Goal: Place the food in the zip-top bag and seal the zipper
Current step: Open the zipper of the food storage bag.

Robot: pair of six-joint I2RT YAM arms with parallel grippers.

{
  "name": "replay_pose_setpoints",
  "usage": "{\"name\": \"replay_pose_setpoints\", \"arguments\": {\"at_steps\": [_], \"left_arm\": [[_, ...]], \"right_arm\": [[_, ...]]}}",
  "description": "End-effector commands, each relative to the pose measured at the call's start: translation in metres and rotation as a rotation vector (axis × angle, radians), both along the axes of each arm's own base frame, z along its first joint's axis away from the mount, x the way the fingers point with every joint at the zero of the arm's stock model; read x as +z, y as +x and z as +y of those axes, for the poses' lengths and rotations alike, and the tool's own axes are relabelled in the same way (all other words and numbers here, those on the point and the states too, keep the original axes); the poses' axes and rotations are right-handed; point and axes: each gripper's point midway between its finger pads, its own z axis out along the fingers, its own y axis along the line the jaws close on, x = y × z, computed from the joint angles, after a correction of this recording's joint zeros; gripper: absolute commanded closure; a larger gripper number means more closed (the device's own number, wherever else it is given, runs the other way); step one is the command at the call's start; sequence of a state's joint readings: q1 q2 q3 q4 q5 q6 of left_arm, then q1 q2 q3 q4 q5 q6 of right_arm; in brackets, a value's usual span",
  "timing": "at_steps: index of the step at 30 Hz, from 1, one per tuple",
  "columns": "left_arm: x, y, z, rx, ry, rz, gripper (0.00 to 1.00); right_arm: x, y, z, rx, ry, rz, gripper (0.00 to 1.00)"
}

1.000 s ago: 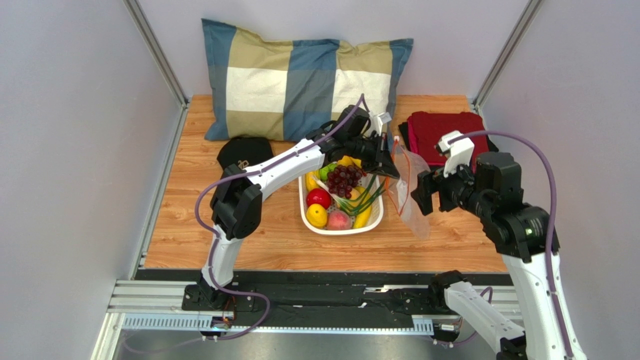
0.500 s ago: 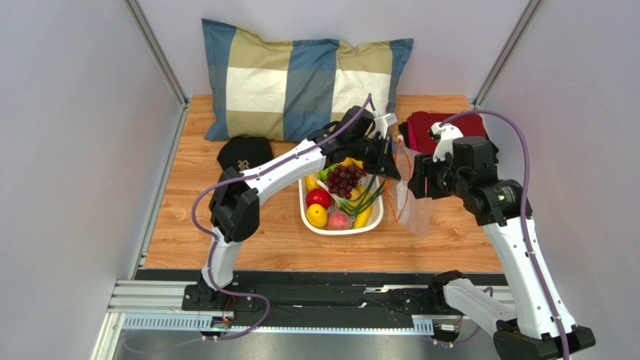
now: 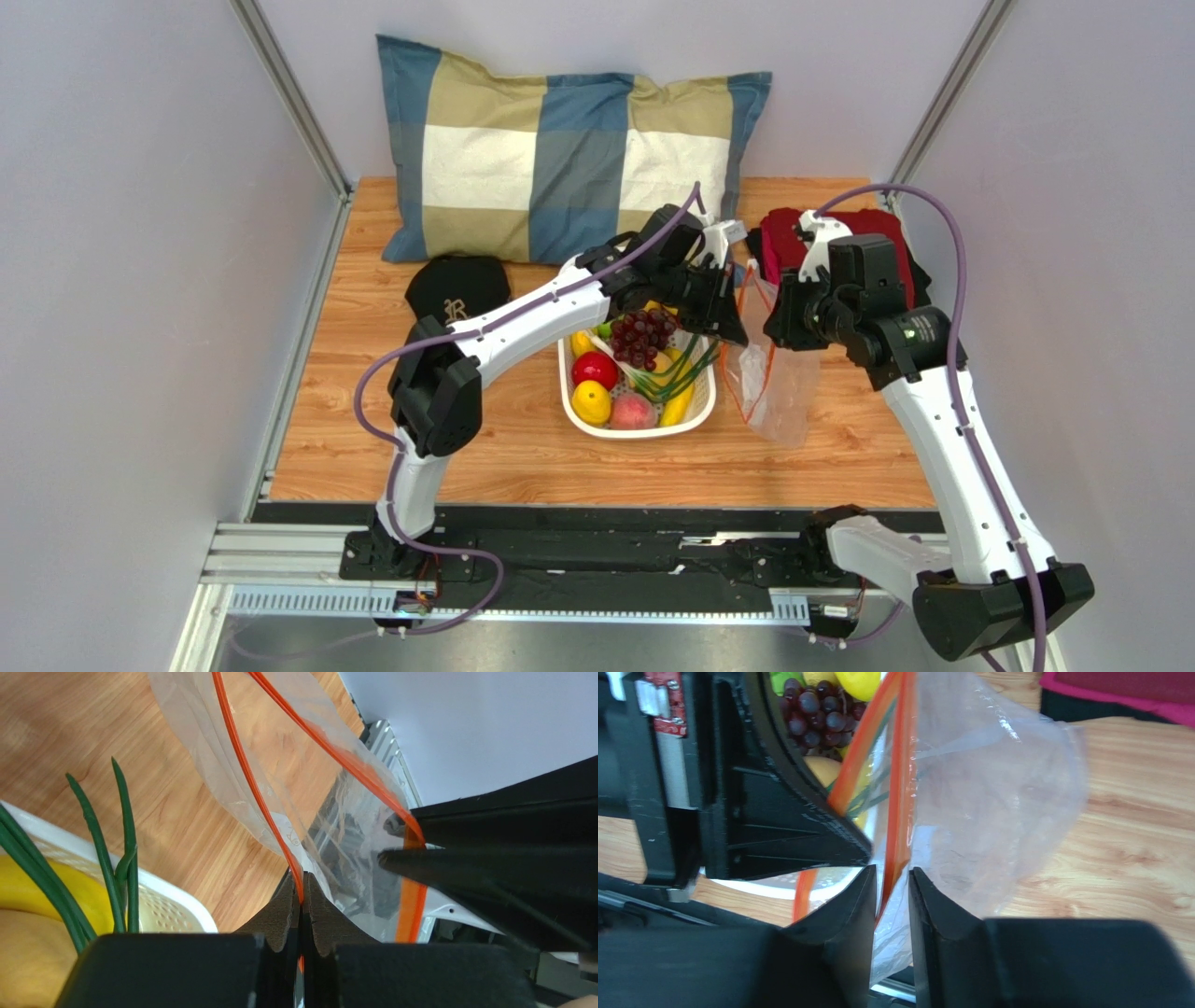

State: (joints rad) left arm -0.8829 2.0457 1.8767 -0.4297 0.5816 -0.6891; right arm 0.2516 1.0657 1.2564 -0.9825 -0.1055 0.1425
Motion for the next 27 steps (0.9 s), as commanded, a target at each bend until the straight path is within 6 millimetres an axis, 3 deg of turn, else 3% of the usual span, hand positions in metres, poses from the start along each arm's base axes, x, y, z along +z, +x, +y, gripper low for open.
{"name": "replay_pose_setpoints", "arguments": {"at_steps": [1,3,6,9,13,16,19,20,23,24,26,27], "left_arm": [[0.027,-0.005,0.018,-0.011,-0.031,-0.067,1.0],[0.024,0.009,0.029,0.024,-0.024,-0.068,1.0],[0.014,0.025,0.046,0.06,-0.004,-0.064,1.0],[0.008,0.03,0.05,0.052,0.016,-0.109,1.0],[0.005,0.034,0.048,0.037,0.022,-0.136,0.9],[0.01,0.031,0.044,-0.002,0.007,-0.136,0.78],[0.023,0.028,0.043,-0.043,-0.019,-0.166,0.52],[0.028,0.026,0.046,-0.052,-0.021,-0.179,0.34],[0.048,0.025,0.06,-0.076,-0.041,-0.258,0.15],[0.045,0.025,0.067,-0.073,-0.036,-0.258,0.14],[0.063,0.033,0.087,-0.038,-0.058,-0.301,0.12],[0.057,0.035,0.096,-0.021,-0.044,-0.294,0.12]], "right_arm": [[0.007,0.003,-0.02,-0.068,-0.032,-0.04,0.91],[0.003,-0.006,-0.031,-0.074,-0.056,-0.014,1.0],[0.0,-0.019,-0.046,-0.084,-0.062,0.002,1.0],[-0.002,-0.029,-0.054,-0.076,-0.078,-0.004,1.0],[-0.002,-0.036,-0.056,-0.052,-0.082,-0.012,1.0],[0.0,-0.041,-0.043,-0.013,-0.02,-0.003,1.0],[0.001,-0.041,-0.031,0.01,0.048,0.009,1.0],[0.001,-0.039,-0.03,0.001,0.065,0.012,1.0],[-0.002,-0.035,-0.027,-0.004,0.084,0.031,1.0],[-0.002,-0.034,-0.027,-0.009,0.087,0.033,1.0],[-0.001,-0.033,-0.026,-0.019,0.101,0.033,1.0],[-0.001,-0.033,-0.025,-0.017,0.107,0.035,1.0]]}}
